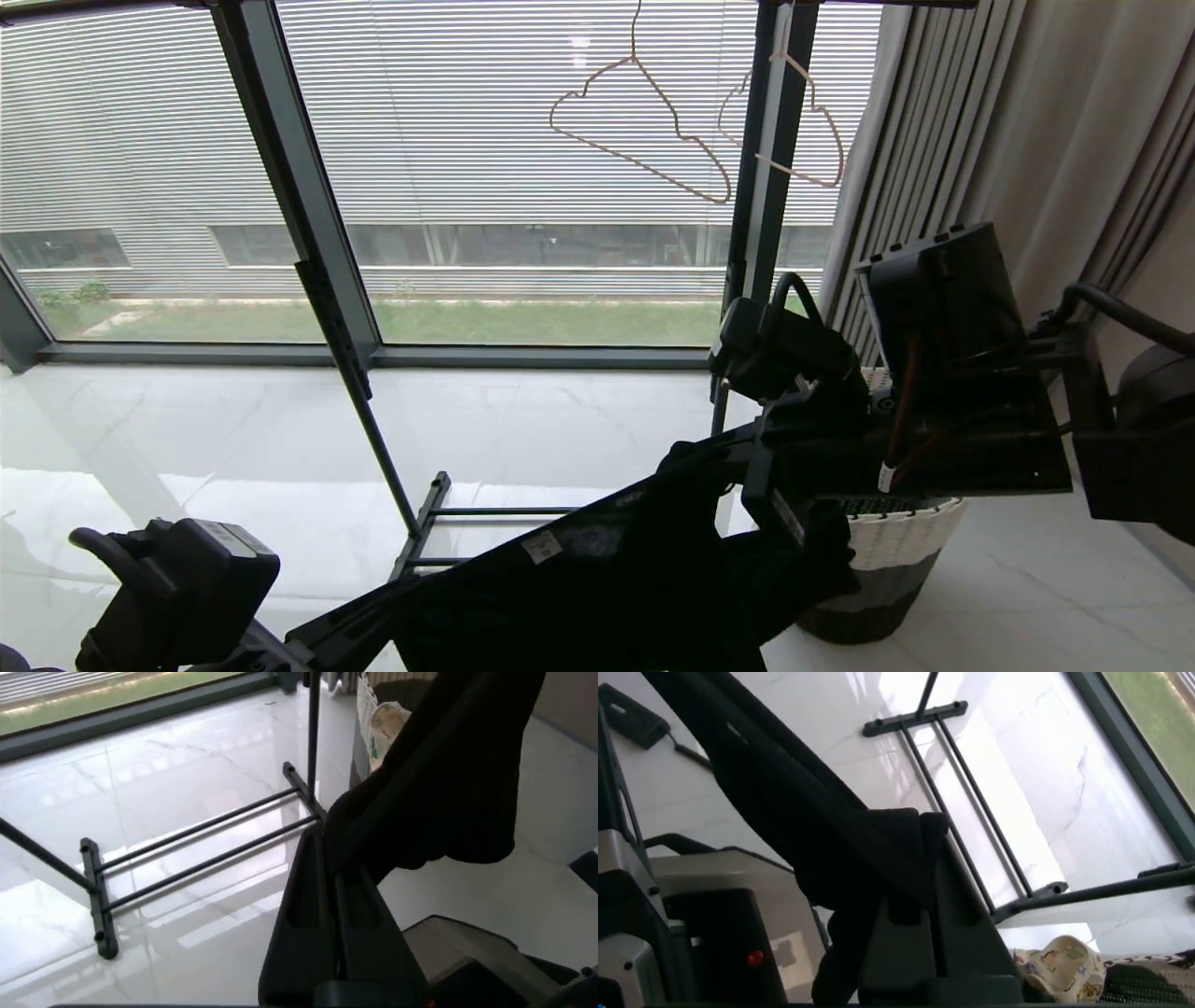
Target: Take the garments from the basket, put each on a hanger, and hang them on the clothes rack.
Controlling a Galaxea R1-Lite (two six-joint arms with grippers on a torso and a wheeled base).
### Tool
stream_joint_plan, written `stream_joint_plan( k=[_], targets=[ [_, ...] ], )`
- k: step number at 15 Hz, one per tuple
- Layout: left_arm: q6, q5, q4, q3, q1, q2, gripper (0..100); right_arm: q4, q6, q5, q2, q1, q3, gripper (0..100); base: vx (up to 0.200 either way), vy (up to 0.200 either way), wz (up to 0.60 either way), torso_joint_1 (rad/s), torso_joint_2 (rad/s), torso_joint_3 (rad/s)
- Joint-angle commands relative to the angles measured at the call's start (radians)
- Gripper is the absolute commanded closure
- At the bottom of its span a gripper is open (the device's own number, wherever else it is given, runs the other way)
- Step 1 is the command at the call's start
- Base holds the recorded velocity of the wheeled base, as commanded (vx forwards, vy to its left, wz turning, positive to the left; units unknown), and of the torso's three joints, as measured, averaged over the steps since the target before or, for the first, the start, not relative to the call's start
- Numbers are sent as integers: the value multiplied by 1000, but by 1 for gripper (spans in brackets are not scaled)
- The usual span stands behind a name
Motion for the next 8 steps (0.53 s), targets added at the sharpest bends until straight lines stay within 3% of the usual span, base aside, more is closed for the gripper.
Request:
stream_joint_plan(
  k=[1, 4, 6, 8],
  targets=[
    [9, -1, 16, -16, 51, -46, 100, 0, -1, 0, 34, 13, -19, 100, 0, 0, 0, 0, 0, 0],
    [9, -20, 91, -160, 57, -12, 100, 3, 1, -3, 11, 5, -19, 100, 0, 0, 0, 0, 0, 0],
    [26, -109, 215, -339, 58, 26, 100, 6, 7, -24, -21, -7, -13, 100, 0, 0, 0, 0, 0, 0],
    [74, -181, 290, -450, 83, 80, 100, 4, 16, -69, -45, -29, -14, 100, 0, 0, 0, 0, 0, 0]
  ],
)
